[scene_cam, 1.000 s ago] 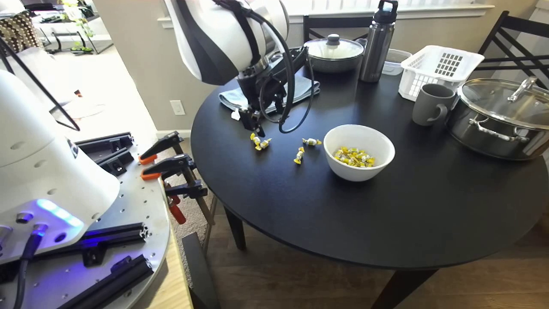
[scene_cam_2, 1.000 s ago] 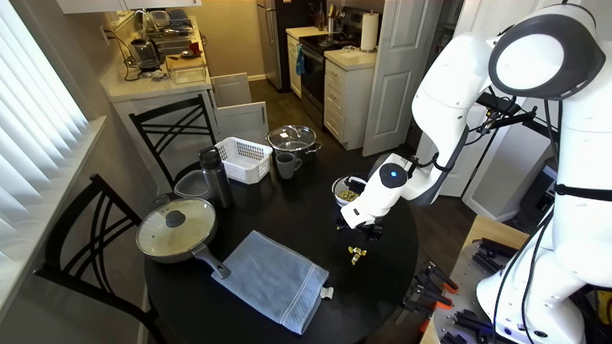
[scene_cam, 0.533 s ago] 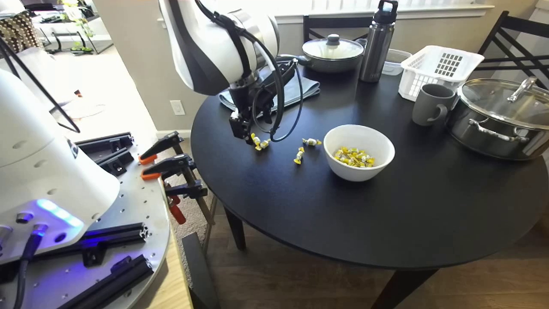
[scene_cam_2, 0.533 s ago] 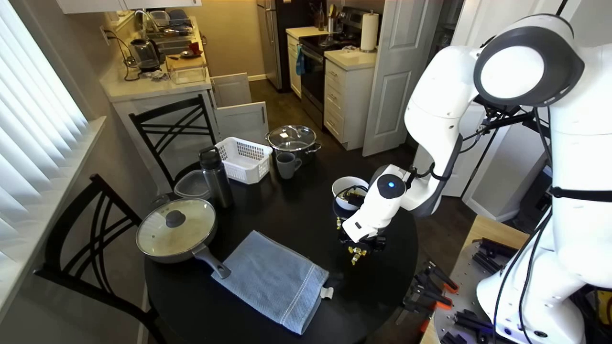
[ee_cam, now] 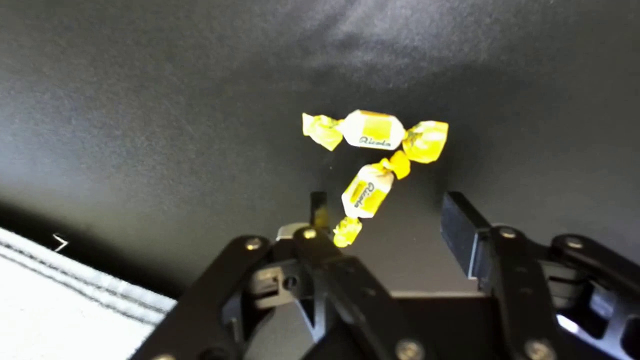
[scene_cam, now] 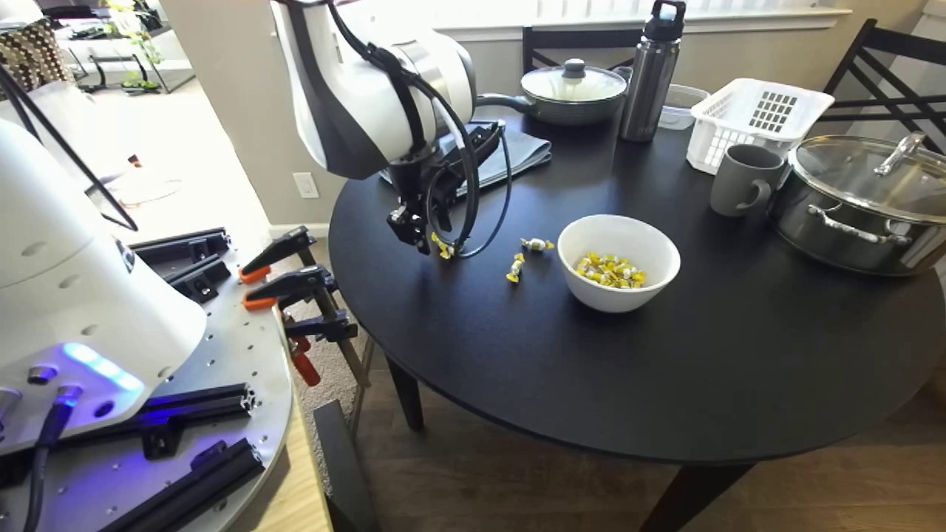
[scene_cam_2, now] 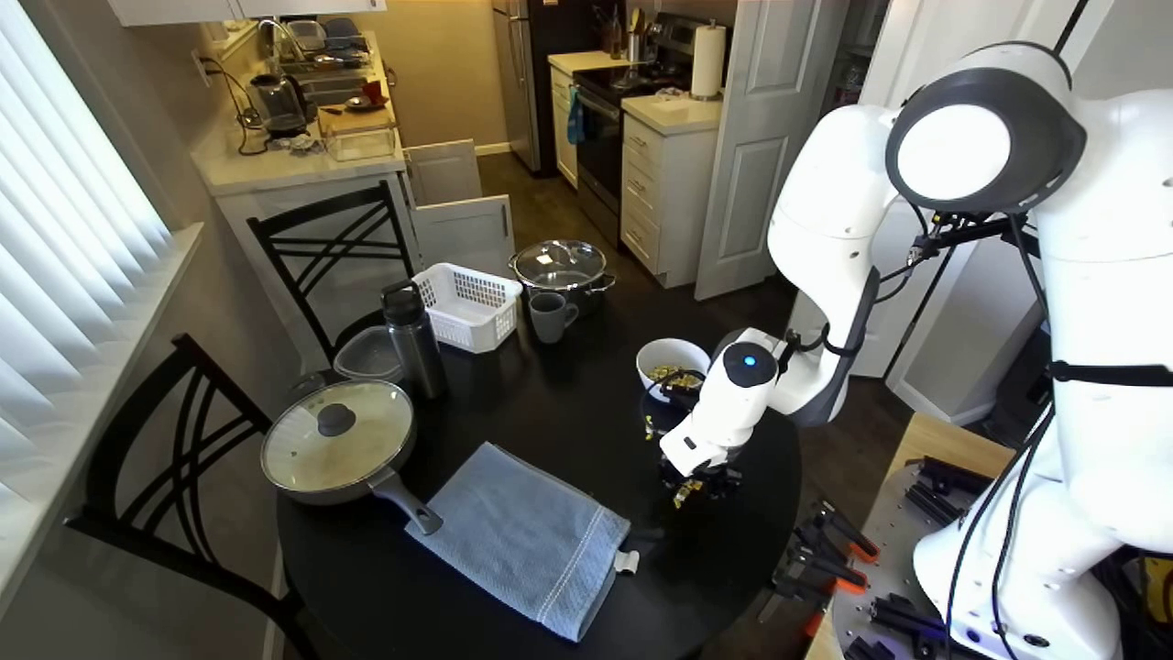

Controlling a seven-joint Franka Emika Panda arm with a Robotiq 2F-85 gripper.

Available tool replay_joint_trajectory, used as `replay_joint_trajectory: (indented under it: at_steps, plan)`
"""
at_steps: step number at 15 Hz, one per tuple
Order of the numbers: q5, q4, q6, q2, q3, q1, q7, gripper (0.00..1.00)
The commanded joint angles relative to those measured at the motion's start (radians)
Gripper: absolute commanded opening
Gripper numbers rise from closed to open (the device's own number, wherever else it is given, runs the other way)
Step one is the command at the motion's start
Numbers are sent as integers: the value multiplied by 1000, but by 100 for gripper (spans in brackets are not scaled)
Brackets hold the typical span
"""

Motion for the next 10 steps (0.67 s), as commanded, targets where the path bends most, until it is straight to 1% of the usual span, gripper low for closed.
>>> replay_joint_trajectory:
  at_steps: [1,5,6,7,9,10]
  plan:
    - [33,-9,31,9,-14,-6,-49,32]
    - [28,-14,43,7,-33,-13,-49,6]
    - [27,-15,46,4,-38,-12,-48,2]
    - [24,-17,52,-1,-42,-12,-47,0]
    - [15,-23,70,-22,-50,-12,-44,4]
    - [-3,-24,65,-30,-18,-50,-37,4]
